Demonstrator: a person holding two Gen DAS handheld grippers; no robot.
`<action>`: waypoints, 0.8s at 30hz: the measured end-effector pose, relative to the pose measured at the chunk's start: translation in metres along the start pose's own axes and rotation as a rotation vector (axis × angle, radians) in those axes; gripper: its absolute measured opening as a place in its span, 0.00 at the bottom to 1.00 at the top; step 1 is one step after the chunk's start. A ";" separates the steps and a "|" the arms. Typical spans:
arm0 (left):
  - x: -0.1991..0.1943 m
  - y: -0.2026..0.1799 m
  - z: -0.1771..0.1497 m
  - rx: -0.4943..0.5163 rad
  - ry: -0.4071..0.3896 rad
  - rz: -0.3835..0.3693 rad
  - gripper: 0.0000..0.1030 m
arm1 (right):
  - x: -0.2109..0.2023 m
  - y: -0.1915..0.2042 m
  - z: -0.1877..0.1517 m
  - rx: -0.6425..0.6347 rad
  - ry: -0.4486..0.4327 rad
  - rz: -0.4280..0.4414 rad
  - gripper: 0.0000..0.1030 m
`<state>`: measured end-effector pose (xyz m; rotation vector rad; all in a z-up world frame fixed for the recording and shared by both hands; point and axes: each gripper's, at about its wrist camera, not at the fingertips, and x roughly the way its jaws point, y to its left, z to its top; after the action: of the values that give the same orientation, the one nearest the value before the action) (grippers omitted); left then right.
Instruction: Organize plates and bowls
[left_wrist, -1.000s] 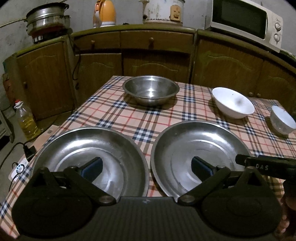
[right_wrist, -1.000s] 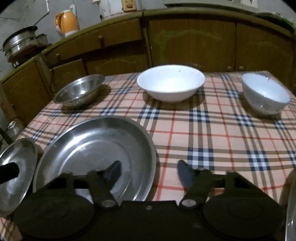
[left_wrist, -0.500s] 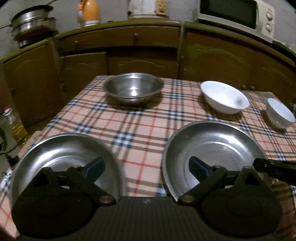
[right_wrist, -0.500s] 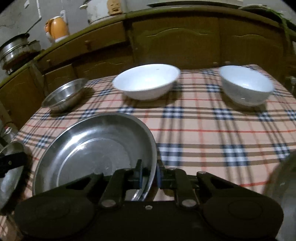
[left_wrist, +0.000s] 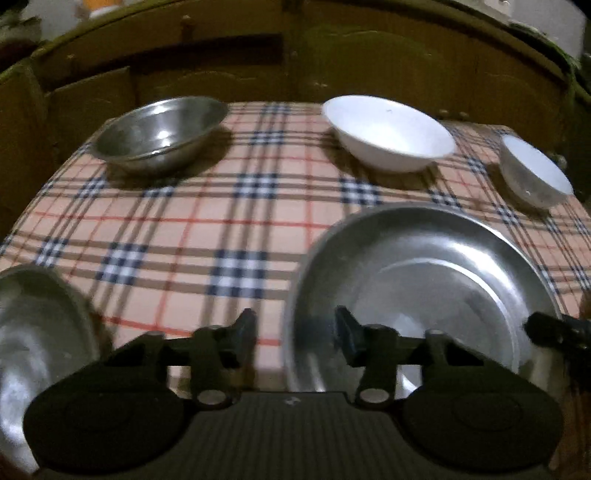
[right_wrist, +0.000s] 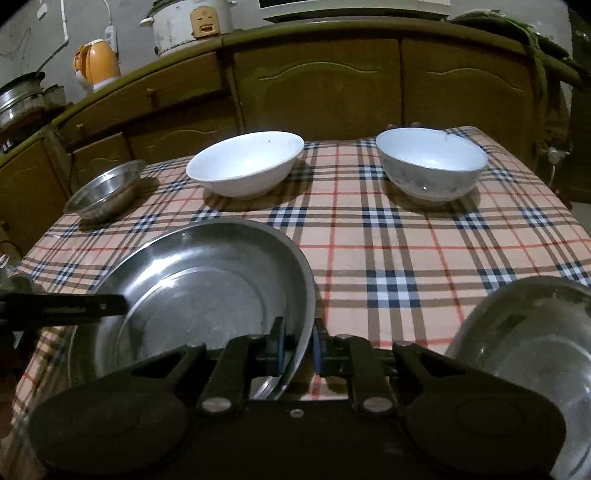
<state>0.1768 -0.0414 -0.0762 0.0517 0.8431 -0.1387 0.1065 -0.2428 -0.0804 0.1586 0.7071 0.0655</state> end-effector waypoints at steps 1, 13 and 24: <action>-0.002 -0.004 0.000 0.014 0.001 -0.010 0.31 | -0.003 0.001 -0.001 -0.003 -0.002 0.001 0.17; -0.069 -0.026 -0.007 0.044 -0.097 -0.017 0.22 | -0.069 -0.005 -0.004 0.023 -0.083 -0.020 0.18; -0.118 -0.042 -0.032 0.053 -0.149 -0.037 0.22 | -0.139 -0.008 -0.022 0.000 -0.152 -0.037 0.18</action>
<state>0.0692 -0.0674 -0.0089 0.0743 0.6915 -0.1977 -0.0129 -0.2635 -0.0093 0.1485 0.5582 0.0182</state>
